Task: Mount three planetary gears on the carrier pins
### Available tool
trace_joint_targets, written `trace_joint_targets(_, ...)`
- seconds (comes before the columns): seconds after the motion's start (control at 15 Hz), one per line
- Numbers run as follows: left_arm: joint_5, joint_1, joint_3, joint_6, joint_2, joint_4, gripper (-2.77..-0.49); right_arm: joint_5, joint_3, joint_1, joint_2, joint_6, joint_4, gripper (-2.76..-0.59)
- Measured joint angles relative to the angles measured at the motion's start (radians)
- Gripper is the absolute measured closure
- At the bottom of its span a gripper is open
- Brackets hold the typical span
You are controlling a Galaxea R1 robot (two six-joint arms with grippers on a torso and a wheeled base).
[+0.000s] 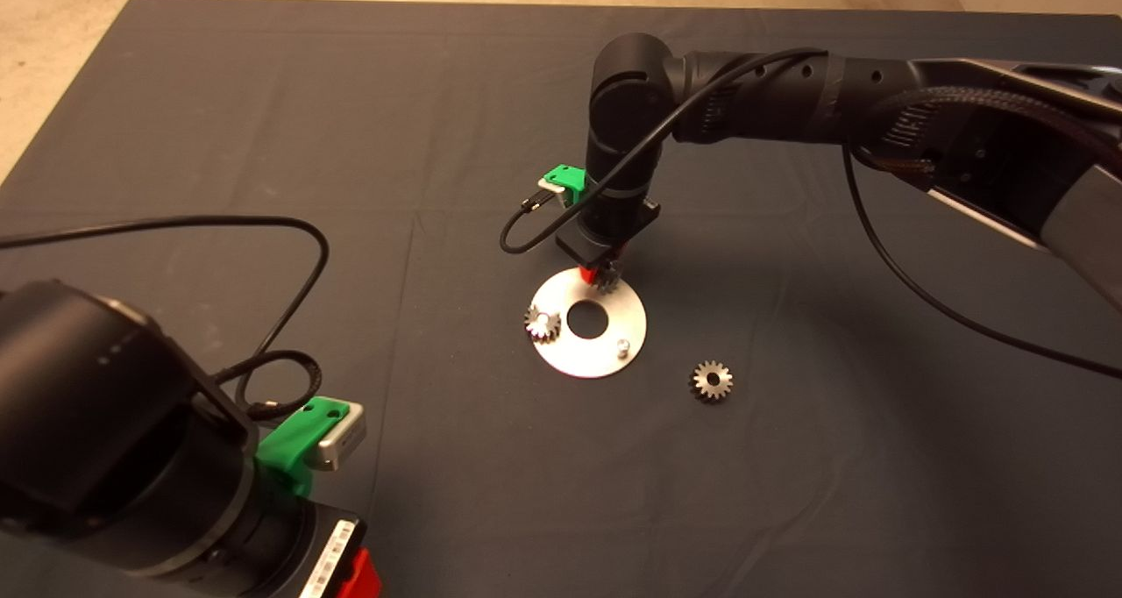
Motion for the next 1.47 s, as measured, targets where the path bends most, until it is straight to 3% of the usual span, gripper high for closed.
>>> trace_joint_targets(0.87,0.000,0.000,0.000,0.000,0.000,0.000,-2.19,0.000,0.000,0.000,0.000,0.001,0.000,-1.08)
trace_joint_targets(1.33,0.000,0.000,0.000,0.000,0.000,0.000,-2.19,-0.004,0.002,0.010,-0.006,0.000,0.002,-1.30)
trace_joint_targets(1.4,0.000,0.000,0.000,0.000,0.000,-0.001,-2.19,-0.004,0.005,0.022,-0.010,0.000,0.008,-1.41)
trace_joint_targets(1.47,0.000,0.000,0.000,0.000,0.000,-0.003,-2.19,-0.004,0.014,0.053,-0.022,0.001,0.028,-1.42)
